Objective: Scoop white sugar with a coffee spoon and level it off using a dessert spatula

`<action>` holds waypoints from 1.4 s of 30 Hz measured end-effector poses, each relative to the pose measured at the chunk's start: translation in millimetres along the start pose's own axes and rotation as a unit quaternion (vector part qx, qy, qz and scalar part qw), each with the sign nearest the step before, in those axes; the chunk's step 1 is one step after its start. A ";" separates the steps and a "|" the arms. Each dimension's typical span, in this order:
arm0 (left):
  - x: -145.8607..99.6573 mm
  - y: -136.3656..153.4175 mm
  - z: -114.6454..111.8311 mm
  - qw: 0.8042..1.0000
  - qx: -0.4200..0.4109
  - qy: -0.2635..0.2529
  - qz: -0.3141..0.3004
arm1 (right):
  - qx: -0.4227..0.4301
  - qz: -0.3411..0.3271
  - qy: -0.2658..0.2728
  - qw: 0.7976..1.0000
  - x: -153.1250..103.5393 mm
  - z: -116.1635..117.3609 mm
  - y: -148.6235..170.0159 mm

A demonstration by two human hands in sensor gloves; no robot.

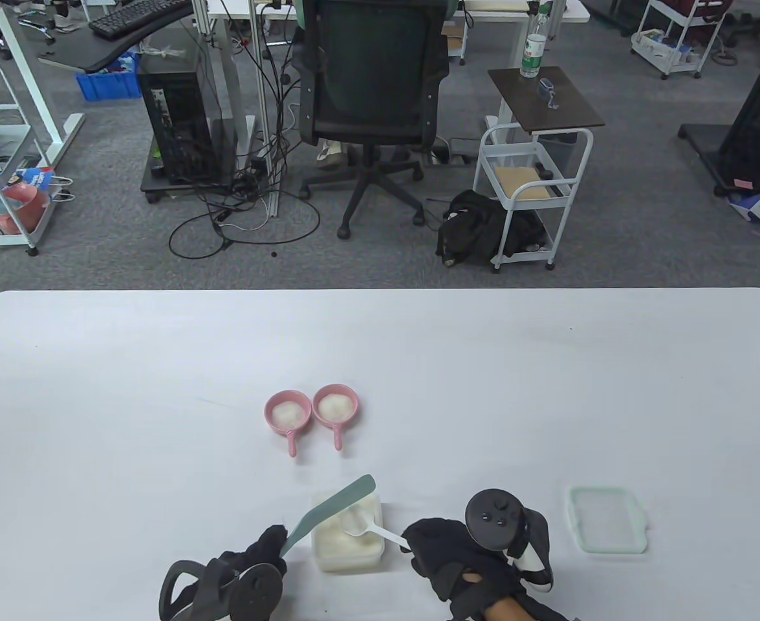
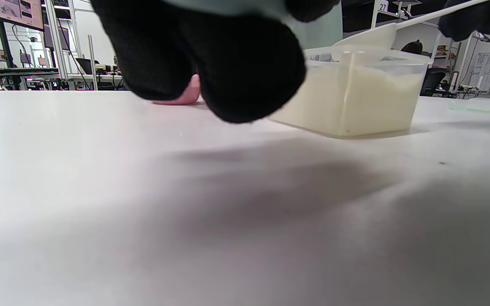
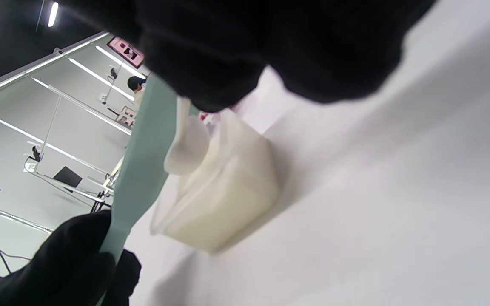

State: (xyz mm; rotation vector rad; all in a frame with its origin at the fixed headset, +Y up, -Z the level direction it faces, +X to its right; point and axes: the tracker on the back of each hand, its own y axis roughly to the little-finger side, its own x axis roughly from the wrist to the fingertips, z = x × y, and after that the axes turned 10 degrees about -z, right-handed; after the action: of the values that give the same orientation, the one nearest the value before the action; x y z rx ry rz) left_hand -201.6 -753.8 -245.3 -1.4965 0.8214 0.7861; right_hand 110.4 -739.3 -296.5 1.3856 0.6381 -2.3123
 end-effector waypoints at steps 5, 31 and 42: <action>-2.6 6.6 4.8 0.999 -0.036 -0.017 0.007 | -0.002 0.000 0.002 1.000 -0.2 -0.9 -0.2; -23.2 73.6 24.5 0.942 -0.286 -0.119 0.130 | -0.058 -0.024 0.087 0.994 95.1 -9.5 -70.7; -26.6 80.7 25.5 0.932 -0.299 -0.131 0.155 | -0.186 0.018 0.105 0.977 158.1 29.1 -84.1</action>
State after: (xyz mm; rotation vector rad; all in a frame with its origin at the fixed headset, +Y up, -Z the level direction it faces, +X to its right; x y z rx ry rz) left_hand -284.7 -731.3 -266.6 -1.7521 0.6475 1.5434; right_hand -25.7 -698.3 -409.2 1.4488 1.0397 -1.9048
